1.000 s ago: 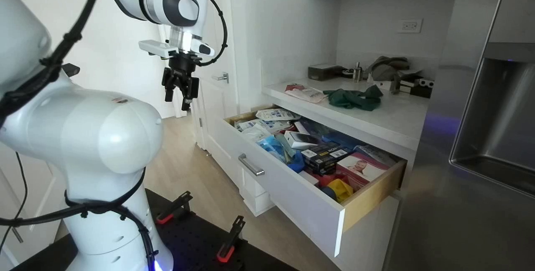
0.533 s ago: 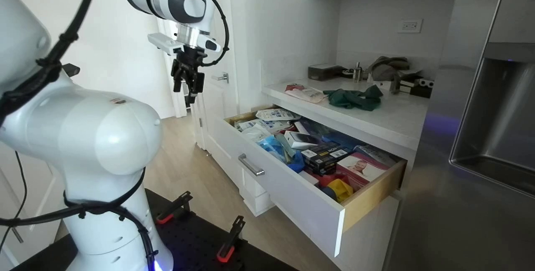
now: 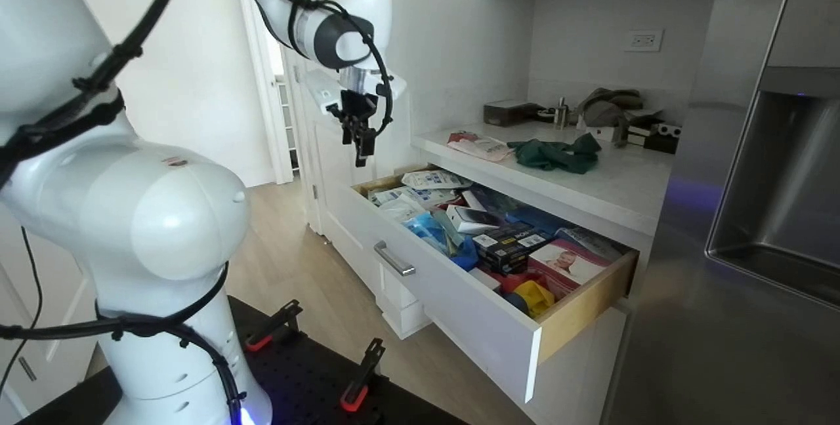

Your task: Close the first drawer below the green towel

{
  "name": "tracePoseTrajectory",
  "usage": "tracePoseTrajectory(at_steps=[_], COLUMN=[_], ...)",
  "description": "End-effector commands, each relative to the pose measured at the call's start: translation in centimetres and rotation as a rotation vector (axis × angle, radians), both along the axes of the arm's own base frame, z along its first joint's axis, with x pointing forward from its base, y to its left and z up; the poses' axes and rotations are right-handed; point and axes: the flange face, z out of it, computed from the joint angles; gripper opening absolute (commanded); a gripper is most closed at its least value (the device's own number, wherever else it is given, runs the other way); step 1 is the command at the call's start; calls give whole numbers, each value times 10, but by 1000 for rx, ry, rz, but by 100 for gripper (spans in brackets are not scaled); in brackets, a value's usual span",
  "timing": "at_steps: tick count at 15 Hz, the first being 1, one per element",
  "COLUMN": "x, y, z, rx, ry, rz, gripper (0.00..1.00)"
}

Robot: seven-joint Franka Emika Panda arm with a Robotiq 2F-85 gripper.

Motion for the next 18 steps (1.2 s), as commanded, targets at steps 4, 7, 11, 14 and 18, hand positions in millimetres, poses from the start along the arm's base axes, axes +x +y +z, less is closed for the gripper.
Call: tracePoseTrajectory(at_steps=[4,7,11,14,18], x=[20,17,5,1,-6], y=[-33,-45,-67,-84,-94], z=[-66,-94,-126,-135,-136], rx=[-31,-117,-244,-313,-390], ry=[-176,-162,-72,-34,7], rz=[-104,-84,-7,16,31], gripper=[100,100,100,100,100])
